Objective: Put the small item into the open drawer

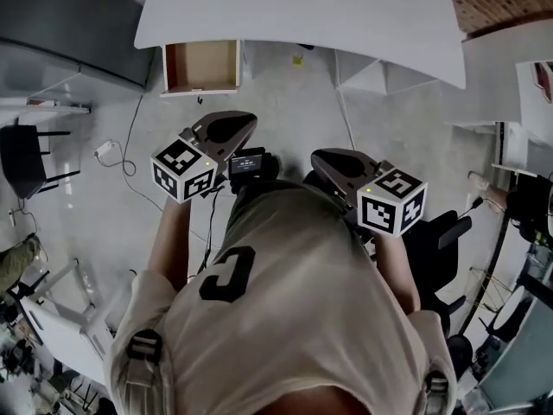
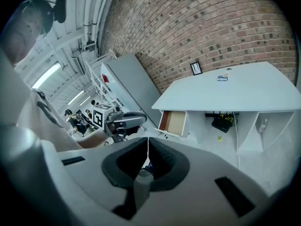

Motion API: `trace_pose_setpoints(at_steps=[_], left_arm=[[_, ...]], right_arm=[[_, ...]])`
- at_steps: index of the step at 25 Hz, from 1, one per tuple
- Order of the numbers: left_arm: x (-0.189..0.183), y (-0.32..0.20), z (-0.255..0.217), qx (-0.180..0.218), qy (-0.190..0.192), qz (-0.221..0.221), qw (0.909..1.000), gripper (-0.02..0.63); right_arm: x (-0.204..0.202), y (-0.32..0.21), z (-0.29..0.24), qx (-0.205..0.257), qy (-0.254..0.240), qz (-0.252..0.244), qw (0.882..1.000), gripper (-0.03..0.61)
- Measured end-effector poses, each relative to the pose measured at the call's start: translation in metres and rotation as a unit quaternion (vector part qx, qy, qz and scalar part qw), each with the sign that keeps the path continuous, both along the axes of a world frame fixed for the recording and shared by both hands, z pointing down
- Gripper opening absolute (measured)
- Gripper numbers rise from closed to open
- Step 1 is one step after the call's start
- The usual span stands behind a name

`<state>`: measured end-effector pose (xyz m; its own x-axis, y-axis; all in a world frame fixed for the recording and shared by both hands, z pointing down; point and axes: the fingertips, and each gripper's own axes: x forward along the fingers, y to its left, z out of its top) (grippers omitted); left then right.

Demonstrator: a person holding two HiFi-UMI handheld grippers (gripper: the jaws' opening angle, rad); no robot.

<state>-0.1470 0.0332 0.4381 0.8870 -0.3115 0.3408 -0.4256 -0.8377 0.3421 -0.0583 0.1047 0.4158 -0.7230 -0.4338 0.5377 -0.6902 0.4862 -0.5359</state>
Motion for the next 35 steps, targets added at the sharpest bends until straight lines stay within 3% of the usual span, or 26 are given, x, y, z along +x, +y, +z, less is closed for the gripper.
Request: trace_pose_setpoints(at_steps=[18,27,35], left_arm=[[0.162,-0.021,-0.022,0.020,-0.031,0.045,0.9983,0.006],[0.242,-0.030,-0.020,0.003,-0.035,0.040,0.9986,0.006],[0.338,-0.017,-0.025,-0.010,-0.010,0.107,0.9942,0.006]], right_arm=[[0.129,-0.048,-0.019,0.029,-0.052,0.023,0.998,0.006],[0.203,-0.054,-0.020,0.037,-0.063,0.042,0.996,0.006],[0.268,-0.045,-0.011,0.034,-0.070,0.094,0.993,0.005]])
